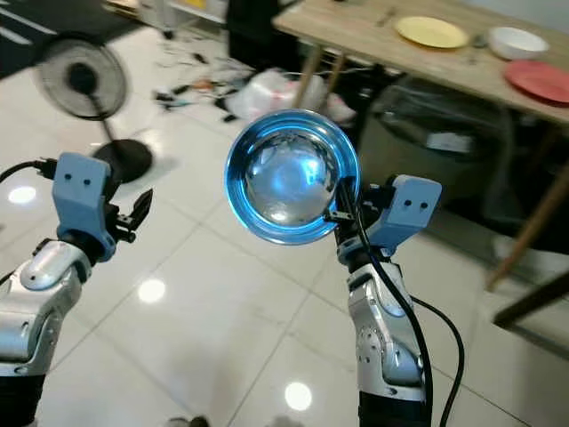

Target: Setting the table

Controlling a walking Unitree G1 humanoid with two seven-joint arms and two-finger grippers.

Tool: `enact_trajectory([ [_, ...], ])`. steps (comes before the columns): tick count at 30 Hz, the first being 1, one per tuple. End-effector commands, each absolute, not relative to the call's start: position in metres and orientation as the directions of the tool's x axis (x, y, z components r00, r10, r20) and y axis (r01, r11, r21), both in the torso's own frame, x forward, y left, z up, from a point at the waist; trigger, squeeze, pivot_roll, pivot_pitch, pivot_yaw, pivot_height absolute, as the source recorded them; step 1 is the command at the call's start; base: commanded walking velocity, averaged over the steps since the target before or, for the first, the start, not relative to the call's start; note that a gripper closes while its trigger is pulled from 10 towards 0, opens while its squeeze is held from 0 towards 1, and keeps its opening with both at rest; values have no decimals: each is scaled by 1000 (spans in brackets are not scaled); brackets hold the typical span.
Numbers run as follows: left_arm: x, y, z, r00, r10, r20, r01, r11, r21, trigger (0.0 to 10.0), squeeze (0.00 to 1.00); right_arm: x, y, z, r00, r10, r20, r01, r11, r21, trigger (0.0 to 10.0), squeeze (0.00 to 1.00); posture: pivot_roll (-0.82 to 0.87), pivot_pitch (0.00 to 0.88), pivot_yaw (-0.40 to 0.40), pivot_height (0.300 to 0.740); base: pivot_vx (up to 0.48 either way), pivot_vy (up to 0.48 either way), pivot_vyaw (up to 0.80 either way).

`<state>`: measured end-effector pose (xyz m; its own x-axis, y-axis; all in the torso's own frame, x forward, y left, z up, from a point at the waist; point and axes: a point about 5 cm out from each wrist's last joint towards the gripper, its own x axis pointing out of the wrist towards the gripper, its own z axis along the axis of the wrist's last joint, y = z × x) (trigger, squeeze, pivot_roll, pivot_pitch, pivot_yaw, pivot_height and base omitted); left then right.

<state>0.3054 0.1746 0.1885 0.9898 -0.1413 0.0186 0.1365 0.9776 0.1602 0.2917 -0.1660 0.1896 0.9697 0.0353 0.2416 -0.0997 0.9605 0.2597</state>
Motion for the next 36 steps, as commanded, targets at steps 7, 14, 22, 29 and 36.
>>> enact_trajectory([
  [7, 306, 173, 186, 990, -143, 4, 141, 976, 165, 10000, 0, 291, -169, 196, 963, 17, 270, -96, 955, 280, 10000, 0, -87, 42, 55, 740, 0, 0, -686],
  [14, 307, 173, 186, 990, -144, 5, 141, 976, 165, 10000, 0, 291, -169, 196, 963, 18, 270, -97, 955, 279, 10000, 0, -87, 40, 55, 740, 0, 0, -800],
  [22, 307, 173, 186, 989, -145, 5, 142, 976, 167, 10000, 0, 292, -169, 196, 962, 18, 273, -97, 955, 281, 10000, 0, -85, 38, 56, 740, 0, 0, -800],
  [29, 307, 173, 186, 989, -149, 6, 146, 975, 167, 10000, 0, 292, -170, 197, 961, 14, 275, -95, 954, 283, 10000, 0, -86, 35, 58, 740, 0, 0, -800],
  [36, 307, 172, 186, 988, -154, 4, 151, 974, 169, 10000, 0, 292, -173, 198, 961, 5, 277, -86, 955, 282, 10000, 0, -88, 33, 61, 740, 0, 0, -800],
])
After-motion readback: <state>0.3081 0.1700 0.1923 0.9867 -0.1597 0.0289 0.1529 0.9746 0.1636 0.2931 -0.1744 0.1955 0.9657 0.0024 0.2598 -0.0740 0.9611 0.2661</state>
